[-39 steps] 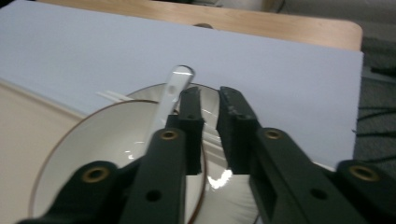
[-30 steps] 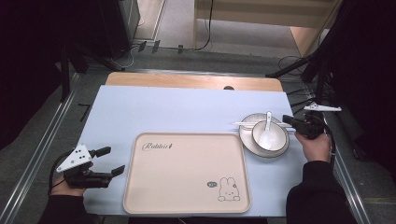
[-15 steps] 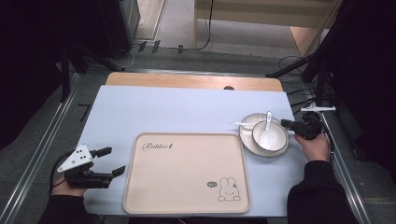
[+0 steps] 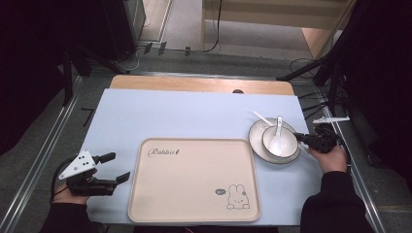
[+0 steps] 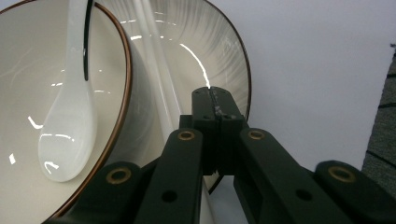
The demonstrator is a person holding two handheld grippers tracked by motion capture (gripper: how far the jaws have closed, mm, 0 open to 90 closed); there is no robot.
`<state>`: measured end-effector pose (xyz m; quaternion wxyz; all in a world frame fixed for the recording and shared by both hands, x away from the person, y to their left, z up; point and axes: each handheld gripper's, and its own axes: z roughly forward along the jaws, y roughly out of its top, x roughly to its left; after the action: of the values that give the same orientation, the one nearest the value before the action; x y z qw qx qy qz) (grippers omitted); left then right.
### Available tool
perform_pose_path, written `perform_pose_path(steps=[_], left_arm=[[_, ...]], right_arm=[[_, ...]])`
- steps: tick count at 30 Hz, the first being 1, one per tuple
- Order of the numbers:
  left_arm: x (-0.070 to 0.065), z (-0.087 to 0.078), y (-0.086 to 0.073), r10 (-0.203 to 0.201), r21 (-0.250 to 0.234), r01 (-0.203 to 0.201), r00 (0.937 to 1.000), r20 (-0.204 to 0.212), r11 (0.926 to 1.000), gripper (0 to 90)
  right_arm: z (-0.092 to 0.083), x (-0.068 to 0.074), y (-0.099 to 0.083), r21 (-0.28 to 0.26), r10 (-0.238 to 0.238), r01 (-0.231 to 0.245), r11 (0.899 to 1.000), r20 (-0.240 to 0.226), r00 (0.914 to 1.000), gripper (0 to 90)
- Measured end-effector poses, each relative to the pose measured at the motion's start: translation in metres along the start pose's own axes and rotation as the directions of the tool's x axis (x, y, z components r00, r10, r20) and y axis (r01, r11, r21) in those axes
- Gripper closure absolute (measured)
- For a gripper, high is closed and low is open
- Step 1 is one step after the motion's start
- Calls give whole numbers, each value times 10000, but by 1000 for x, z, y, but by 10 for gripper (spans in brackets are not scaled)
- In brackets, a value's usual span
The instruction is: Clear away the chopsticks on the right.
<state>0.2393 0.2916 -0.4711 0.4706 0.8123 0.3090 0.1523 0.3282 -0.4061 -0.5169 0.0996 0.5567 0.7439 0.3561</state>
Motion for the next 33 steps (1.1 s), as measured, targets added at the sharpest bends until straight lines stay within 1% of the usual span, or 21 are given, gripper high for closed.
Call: perform_pose_path(steps=[1, 2, 4, 5, 8, 9, 11, 13, 15, 16, 17, 18, 20, 21, 22, 24, 26, 27, 29, 31, 33], left_arm=[[0, 0, 0, -13, -11, 13, 10000, -1, 10000, 155], [0, 0, 0, 12, -7, -12, 10000, 6, 10000, 155], [0, 1, 0, 6, -2, -6, 10000, 10, 10000, 155], [0, 1, 0, -3, -17, 3, 10000, 20, 10000, 155], [0, 1, 0, 10, -36, -10, 10000, 35, 10000, 155], [0, 1, 1, 28, -33, -28, 10000, 29, 10000, 155], [0, 1, 1, 22, -31, -22, 10000, 17, 10000, 155], [0, 1, 1, 28, -24, -28, 10000, 11, 10000, 155], [0, 1, 1, 26, -41, -26, 10000, 17, 10000, 155], [0, 1, 1, 25, -45, -25, 10000, 14, 10000, 155], [0, 1, 1, 31, -25, -31, 10000, 12, 10000, 155], [0, 1, 1, 27, -15, -27, 10000, 7, 10000, 155], [-1, 0, 1, 43, -4, -43, 10000, 8, 10000, 155], [-1, 0, 2, 16, -24, -16, 10000, 23, 10000, 155], [-1, 0, 2, -23, -74, 24, 10000, 72, 10000, 155], [-1, 0, 3, 17, -122, -15, 9999, 108, 9999, 155], [-2, 1, 3, 12, -108, -11, 9999, 115, 9999, 155], [-2, 1, 2, 14, -98, -13, 9999, 114, 10000, 155], [-1, 0, 2, -19, -76, 20, 10000, 85, 10000, 155], [-1, 0, 2, -11, -82, 12, 10000, 97, 10000, 155], [-2, 0, 3, 34, -100, -34, 10000, 81, 9999, 155]], right_arm=[[-1, 0, -2, 34, 49, -49, 10000, 17, 10000, 900], [-2, 1, -4, 41, 247, -246, 9997, -131, 9996, 900], [-2, 1, -5, 90, 277, -276, 9996, -149, 9995, 900], [-3, 1, -6, 250, 258, -254, 9994, -161, 9995, 900], [-4, 1, -8, 233, 261, -258, 9994, -134, 9996, 900], [-6, 1, -8, 197, 356, -353, 9992, -134, 9993, 897], [-10, 0, -8, -5, 276, -276, 9996, -124, 9995, 880], [-17, -1, -8, -336, 240, -240, 9991, 1, 9997, 850], [-25, -1, -7, -634, 82, -73, 9980, 137, 9999, 793], [-29, -1, -7, -731, -18, 38, 9973, 262, 9997, 727], [-32, -1, -8, -871, -210, 250, 9959, 462, 9987, 648], [-33, -1, -8, -878, -291, 342, 9956, 596, 9978, 589], [-36, -1, -9, -763, -465, 523, 9957, 757, 9960, 532], [-37, -1, -10, -749, -598, 664, 9950, 867, 9944, 468], [-38, -1, -11, -789, -570, 639, 9948, 879, 9945, 427], [-41, -3, -12, -947, -343, 392, 9947, 527, 9980, 354], [-43, -4, -13, -901, -202, 247, 9956, 507, 9985, 360], [-44, -5, -14, -903, -220, 261, 9956, 461, 9987, 387], [-43, -5, -16, -820, -319, 345, 9960, 337, 9989, 421], [-41, -3, -17, -658, -416, 437, 9969, 335, 9986, 452], [-39, -3, -18, -629, -636, 660, 9958, 406, 9972, 452]])
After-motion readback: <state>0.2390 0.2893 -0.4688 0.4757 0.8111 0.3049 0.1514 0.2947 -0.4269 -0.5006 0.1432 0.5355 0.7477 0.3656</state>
